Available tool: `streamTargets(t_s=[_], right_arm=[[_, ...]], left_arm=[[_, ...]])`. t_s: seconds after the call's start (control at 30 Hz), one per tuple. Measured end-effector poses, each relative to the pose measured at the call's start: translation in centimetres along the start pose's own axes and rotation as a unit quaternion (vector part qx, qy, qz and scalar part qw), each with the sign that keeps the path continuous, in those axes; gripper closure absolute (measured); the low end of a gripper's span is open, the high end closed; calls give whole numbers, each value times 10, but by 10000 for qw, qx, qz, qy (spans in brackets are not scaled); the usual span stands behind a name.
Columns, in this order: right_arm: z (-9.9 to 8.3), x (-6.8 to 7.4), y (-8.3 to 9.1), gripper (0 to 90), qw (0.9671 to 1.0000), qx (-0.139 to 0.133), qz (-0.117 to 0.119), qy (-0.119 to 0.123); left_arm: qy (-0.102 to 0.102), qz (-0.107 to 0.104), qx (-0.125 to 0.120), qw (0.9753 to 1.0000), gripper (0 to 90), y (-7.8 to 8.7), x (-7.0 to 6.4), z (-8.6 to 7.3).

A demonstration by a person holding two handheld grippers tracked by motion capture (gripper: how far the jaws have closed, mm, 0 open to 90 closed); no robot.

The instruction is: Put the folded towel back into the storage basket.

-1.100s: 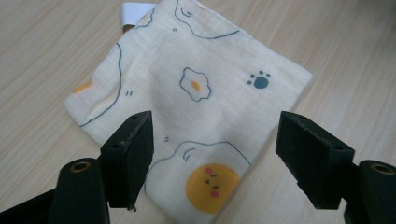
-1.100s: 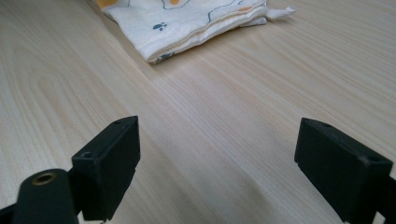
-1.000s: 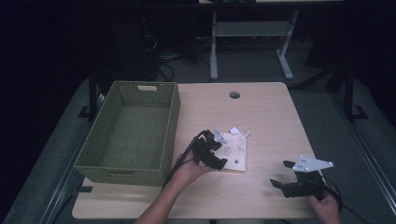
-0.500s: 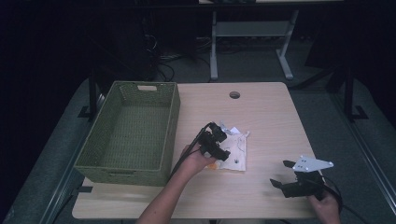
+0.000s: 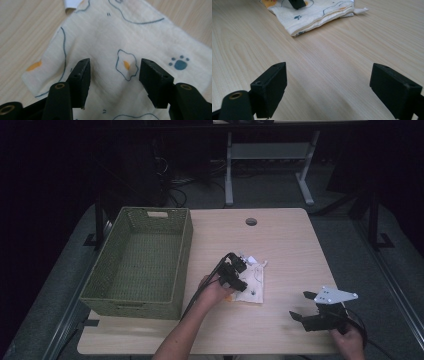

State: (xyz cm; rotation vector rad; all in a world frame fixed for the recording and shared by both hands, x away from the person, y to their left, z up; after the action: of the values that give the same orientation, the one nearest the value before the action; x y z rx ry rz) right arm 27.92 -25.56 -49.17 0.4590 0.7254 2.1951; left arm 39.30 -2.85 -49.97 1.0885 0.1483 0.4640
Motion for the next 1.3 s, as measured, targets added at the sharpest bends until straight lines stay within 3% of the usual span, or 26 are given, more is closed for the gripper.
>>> streamTargets(t_s=[0.1, 0.73, 0.83, 1.3], right_arm=[[0, -1, 1, 136, 10000, 7, -16, -18], [0, 1, 0, 136, 10000, 12, -12, 1], [0, 1, 0, 136, 10000, 0, -1, 11], [-1, 1, 0, 136, 10000, 12, 0, -25]], left_arm=[[96, -25, -92, 9999, 475, -1, -1, 0], [169, -87, -200, 9996, 742, 1, 0, -1], [239, -200, -251, 9992, 782, 2, 1, -3], [446, -400, -235, 9979, 828, 5, 4, -6]])
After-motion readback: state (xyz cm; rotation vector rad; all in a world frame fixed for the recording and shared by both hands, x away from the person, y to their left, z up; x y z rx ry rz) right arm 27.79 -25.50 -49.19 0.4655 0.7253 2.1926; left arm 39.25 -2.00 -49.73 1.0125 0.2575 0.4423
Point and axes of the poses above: each handheld gripper's, and its own axes: y roughly backward along the jaws, z roughly out of its top, x roughly to its left, the point moved 6 cm from there along -y, roughly forward along the jaws, and after that the axes turned 8 degrees about -y, right-handed, at the moved point
